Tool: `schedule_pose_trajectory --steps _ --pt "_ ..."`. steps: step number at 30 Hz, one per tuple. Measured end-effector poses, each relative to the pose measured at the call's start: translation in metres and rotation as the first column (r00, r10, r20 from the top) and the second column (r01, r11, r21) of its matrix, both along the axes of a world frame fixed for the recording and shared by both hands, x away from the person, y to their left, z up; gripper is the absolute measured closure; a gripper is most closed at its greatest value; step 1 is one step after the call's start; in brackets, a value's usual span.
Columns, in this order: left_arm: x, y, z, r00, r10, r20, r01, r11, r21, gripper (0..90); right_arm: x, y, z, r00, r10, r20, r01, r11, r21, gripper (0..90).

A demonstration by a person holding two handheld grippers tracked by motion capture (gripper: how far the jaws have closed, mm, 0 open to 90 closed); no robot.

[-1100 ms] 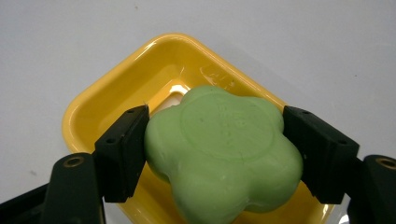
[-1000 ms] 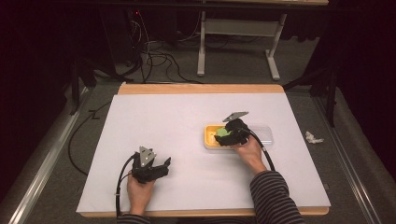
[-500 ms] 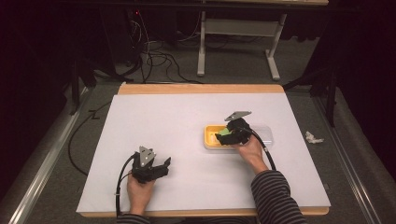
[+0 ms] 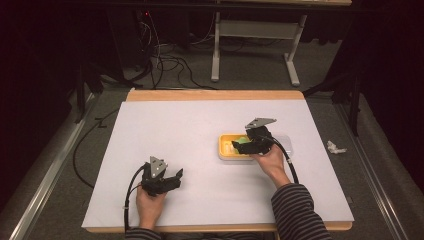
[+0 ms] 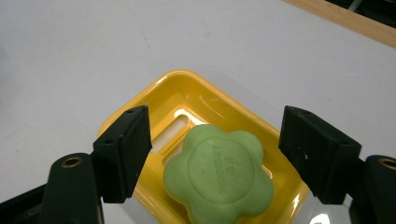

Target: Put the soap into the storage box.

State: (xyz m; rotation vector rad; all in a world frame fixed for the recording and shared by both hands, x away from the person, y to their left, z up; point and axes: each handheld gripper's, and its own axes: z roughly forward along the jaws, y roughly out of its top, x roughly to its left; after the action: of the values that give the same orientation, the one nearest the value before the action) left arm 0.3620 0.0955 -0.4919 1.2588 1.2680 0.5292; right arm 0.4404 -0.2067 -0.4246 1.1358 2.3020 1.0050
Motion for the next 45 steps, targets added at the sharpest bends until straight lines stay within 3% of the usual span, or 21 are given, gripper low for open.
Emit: schedule_pose_trajectory --steps 18,29,38,45 --pt "-0.001 0.001 0.000 1.0000 -0.002 0.004 0.002 1.0000 -0.005 22.0 -0.011 -0.013 0.014 0.9997 -0.022 0.013 0.022 0.999 0.036 28.5" --pt "0.000 0.003 0.002 1.0000 0.006 0.005 -0.005 0.9994 -0.034 22.0 -0.026 -0.012 0.027 0.9982 0.007 0.060 -0.010 0.999 0.043 30.0" --pt "0.000 0.005 0.002 0.9999 0.014 0.004 -0.014 0.9988 -0.047 21.8 -0.038 -0.019 0.035 0.9942 -0.004 0.108 -0.002 0.999 0.053 30.1" --pt "0.000 0.006 0.003 0.9999 0.016 0.001 -0.016 0.9984 -0.055 21.5 -0.047 -0.025 0.035 0.9939 -0.005 0.110 -0.002 0.998 0.061 30.6"
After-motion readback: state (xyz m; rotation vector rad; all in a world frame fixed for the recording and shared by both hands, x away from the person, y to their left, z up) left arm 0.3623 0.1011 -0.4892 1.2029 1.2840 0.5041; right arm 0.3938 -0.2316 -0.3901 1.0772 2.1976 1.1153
